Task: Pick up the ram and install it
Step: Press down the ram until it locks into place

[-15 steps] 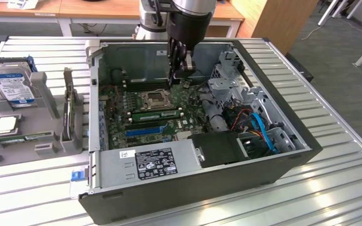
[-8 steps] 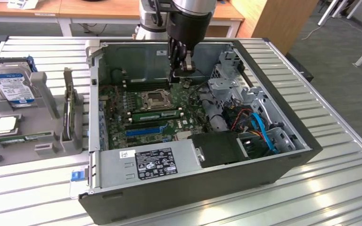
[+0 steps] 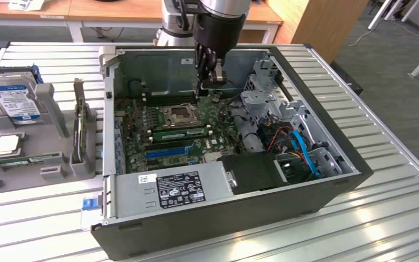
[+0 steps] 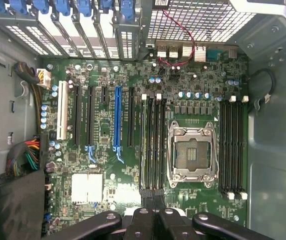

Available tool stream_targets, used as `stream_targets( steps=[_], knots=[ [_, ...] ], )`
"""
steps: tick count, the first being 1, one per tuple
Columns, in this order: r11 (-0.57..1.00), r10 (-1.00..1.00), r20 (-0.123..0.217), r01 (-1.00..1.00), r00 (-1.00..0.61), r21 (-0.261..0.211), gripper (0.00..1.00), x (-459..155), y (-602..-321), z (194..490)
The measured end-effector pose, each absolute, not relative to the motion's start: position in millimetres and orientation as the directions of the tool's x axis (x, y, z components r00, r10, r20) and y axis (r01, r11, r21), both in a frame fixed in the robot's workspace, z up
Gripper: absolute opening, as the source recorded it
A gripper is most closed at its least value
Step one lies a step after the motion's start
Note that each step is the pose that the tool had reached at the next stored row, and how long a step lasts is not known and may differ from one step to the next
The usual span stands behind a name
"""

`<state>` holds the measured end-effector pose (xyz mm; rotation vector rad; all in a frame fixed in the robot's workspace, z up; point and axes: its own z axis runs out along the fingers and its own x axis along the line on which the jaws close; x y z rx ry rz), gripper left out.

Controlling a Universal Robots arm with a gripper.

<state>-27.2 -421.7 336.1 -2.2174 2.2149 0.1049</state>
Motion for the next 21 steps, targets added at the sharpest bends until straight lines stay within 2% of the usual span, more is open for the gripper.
stream_targets(
  steps=[21],
  knots=[
    [-0.002,-0.999,-0.051,-0.999,0.000,0.043,0.10,0,-422,336]
  ],
)
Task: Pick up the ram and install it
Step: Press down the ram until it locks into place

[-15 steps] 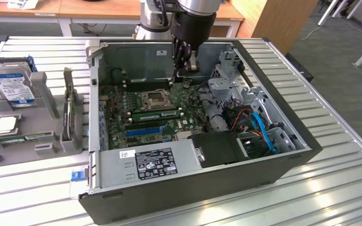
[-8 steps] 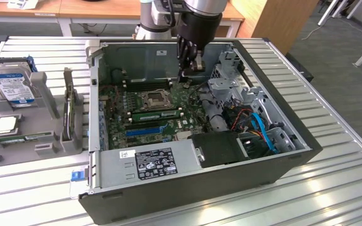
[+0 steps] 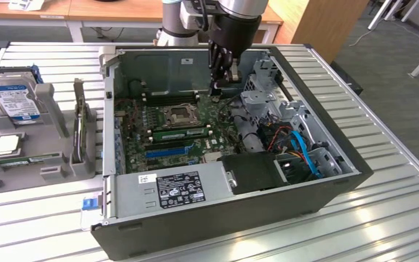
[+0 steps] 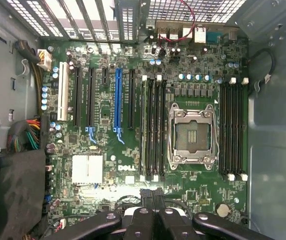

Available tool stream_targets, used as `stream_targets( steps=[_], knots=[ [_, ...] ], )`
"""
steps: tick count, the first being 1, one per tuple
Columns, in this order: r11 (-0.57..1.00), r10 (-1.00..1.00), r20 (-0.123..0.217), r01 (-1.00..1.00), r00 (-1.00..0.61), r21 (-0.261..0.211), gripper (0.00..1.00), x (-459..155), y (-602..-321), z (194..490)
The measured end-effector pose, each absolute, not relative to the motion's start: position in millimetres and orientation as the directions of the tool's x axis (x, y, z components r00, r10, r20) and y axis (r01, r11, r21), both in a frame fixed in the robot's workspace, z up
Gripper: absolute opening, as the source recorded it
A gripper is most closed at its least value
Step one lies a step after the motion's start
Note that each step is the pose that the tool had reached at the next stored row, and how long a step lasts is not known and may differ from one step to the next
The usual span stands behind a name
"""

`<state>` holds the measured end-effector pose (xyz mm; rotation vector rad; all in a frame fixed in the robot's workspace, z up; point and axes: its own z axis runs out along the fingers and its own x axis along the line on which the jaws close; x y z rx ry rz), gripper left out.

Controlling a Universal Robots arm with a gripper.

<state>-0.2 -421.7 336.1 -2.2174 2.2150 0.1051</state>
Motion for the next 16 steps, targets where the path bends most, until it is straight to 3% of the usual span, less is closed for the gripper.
stream_targets(
  steps=[16],
  knots=[
    [-0.002,-0.999,-0.051,-0.999,0.000,0.043,0.10,-0.2,-421.7,326.8]
  ],
)
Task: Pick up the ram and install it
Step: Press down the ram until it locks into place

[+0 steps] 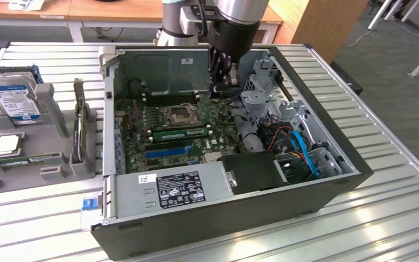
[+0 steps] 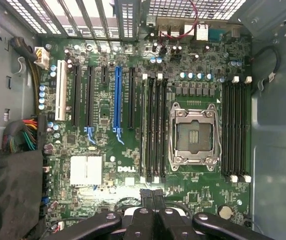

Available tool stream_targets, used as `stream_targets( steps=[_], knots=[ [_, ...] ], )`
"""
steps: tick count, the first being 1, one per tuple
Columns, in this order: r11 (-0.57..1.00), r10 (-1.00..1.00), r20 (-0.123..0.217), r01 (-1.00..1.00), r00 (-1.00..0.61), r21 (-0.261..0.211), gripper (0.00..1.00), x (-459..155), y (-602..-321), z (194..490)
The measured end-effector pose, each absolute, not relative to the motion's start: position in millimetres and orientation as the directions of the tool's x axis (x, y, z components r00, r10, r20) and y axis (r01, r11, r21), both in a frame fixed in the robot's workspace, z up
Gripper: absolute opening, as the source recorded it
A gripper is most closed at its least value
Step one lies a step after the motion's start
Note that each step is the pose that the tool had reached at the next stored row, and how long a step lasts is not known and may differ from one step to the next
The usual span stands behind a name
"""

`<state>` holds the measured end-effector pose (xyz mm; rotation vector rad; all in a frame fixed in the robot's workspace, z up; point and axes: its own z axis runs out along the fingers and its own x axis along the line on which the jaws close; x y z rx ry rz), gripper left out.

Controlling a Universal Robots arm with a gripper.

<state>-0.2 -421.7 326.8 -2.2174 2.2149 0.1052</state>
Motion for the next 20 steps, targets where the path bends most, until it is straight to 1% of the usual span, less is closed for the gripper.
stream_targets(
  steps=[20],
  knots=[
    [-0.002,-0.999,-0.051,-0.999,0.000,0.043,0.10,0,-422,311]
  ],
)
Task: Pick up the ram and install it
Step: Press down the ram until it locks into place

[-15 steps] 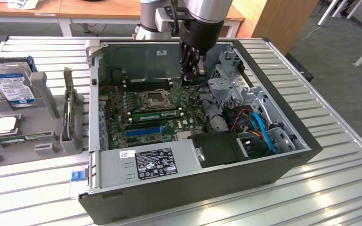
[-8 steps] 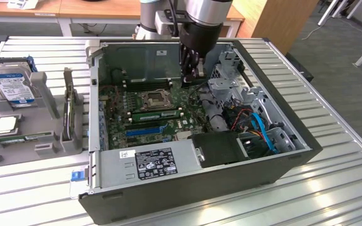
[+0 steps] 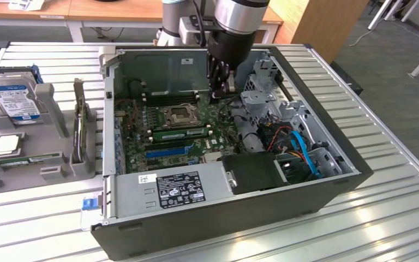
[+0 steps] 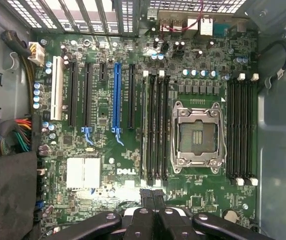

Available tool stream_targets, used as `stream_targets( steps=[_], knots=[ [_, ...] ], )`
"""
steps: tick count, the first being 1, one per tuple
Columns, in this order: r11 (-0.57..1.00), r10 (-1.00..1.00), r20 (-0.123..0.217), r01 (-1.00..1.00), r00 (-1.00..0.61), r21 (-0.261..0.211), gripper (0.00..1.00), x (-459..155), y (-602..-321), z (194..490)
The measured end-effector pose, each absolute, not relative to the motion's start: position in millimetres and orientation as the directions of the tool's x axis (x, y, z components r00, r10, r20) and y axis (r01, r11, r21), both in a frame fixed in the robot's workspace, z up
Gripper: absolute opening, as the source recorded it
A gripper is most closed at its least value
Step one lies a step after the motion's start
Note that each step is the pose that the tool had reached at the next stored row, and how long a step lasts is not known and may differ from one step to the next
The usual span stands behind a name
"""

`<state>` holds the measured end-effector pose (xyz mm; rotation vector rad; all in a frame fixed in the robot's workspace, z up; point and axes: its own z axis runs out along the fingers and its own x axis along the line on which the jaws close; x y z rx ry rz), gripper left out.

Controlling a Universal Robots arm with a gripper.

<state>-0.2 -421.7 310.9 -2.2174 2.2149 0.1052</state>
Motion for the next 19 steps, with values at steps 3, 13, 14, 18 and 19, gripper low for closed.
stream_targets(
  steps=[3,13,14,18,19],
  knots=[
    [-0.002,-0.999,-0.051,-0.999,0.000,0.043,0.10,0,-422,308],
    [-0.002,-0.999,-0.051,-0.999,0.000,0.043,0.10,0,-422,296],
    [-0.002,-0.999,-0.051,-0.999,0.000,0.043,0.10,0,-422,295],
    [-0.002,-0.999,-0.051,-0.999,0.000,0.043,0.10,0,-422,289],
    [-0.002,-0.999,-0.051,-0.999,0.000,0.043,0.10,0,-422,287]
  ],
)
